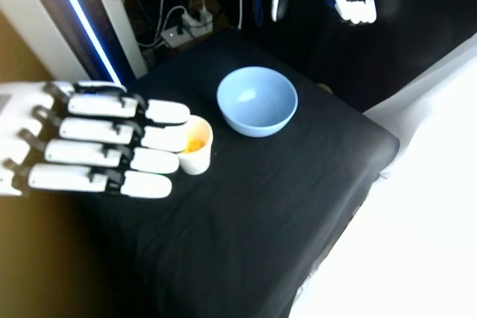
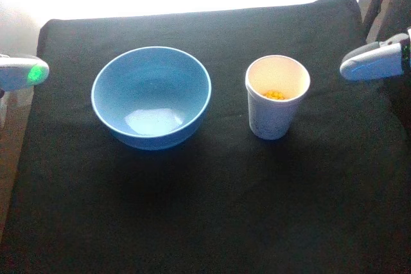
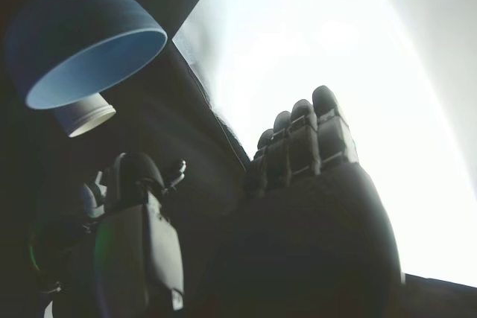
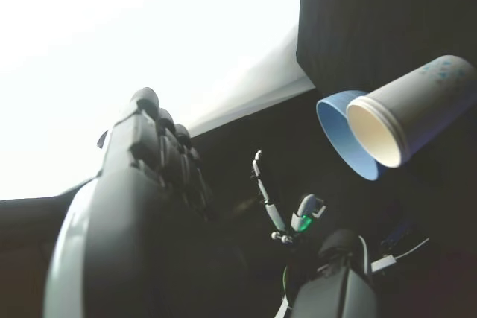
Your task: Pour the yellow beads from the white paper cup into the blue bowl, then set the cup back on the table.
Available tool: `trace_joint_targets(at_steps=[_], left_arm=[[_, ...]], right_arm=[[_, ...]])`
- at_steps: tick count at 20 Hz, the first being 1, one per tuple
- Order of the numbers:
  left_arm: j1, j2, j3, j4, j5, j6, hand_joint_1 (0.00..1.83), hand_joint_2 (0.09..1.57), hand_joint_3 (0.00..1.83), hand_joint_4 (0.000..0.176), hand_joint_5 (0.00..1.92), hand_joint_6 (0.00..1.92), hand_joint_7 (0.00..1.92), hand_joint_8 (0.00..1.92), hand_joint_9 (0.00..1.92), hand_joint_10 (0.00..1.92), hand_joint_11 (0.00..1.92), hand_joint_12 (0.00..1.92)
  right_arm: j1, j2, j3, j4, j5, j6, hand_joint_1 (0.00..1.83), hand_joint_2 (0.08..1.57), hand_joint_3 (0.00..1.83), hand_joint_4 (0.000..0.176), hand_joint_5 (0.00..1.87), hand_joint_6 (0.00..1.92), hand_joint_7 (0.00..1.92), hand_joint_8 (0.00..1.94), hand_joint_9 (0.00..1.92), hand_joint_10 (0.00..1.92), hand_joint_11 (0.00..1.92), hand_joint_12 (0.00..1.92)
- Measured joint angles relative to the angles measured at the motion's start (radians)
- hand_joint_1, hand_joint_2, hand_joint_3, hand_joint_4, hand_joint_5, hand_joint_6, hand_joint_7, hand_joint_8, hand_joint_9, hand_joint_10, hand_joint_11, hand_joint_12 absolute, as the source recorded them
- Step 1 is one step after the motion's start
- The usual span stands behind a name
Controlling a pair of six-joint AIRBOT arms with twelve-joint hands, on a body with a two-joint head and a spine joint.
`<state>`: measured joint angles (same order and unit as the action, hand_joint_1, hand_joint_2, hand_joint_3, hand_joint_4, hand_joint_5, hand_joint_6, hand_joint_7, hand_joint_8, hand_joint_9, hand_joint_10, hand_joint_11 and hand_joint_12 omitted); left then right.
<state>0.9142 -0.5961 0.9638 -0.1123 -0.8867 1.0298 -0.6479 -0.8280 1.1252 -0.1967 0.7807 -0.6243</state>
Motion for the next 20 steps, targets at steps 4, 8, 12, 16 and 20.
trace_joint_targets(at_steps=[4,8,12,16,20], left_arm=[[0.0,0.0,-0.006,0.036,-0.03,-0.024,0.44,1.11,0.01,0.0,0.0,0.0,0.08,0.0,0.11,0.0,0.01,0.2],[0.002,0.001,-0.018,0.059,-0.054,-0.025,0.46,1.09,0.0,0.0,0.0,0.0,0.09,0.01,0.12,0.01,0.03,0.2],[0.002,0.001,-0.016,0.047,-0.051,-0.025,0.41,1.08,0.0,0.011,0.0,0.0,0.12,0.01,0.13,0.01,0.02,0.19],[0.006,0.001,-0.014,0.038,-0.041,-0.025,0.43,1.1,0.0,0.0,0.0,0.0,0.16,0.02,0.19,0.02,0.07,0.22],[0.006,0.001,-0.014,0.038,-0.042,-0.025,0.4,1.08,0.0,0.0,0.0,0.0,0.14,0.0,0.18,0.01,0.08,0.23]], right_arm=[[-0.021,0.002,-0.011,0.024,0.029,-0.001,0.54,0.67,0.0,0.032,0.0,0.0,0.1,0.0,0.09,0.0,0.0,0.25],[-0.106,-0.01,-0.016,0.091,0.076,-0.002,0.66,0.66,0.0,0.048,0.0,0.0,0.0,0.0,0.0,0.0,0.01,0.01],[-0.13,-0.047,-0.008,0.14,0.088,-0.002,0.68,0.59,0.0,0.0,0.0,0.0,0.04,0.0,0.01,0.0,0.02,0.25],[-0.136,-0.091,0.002,0.146,0.1,-0.001,0.65,0.6,0.0,0.0,0.0,0.0,0.09,0.0,0.11,0.01,0.0,0.45],[-0.223,-0.148,0.033,0.195,0.153,0.069,0.73,0.58,0.0,0.0,0.01,0.0,0.15,0.0,0.21,0.01,0.0,0.57]])
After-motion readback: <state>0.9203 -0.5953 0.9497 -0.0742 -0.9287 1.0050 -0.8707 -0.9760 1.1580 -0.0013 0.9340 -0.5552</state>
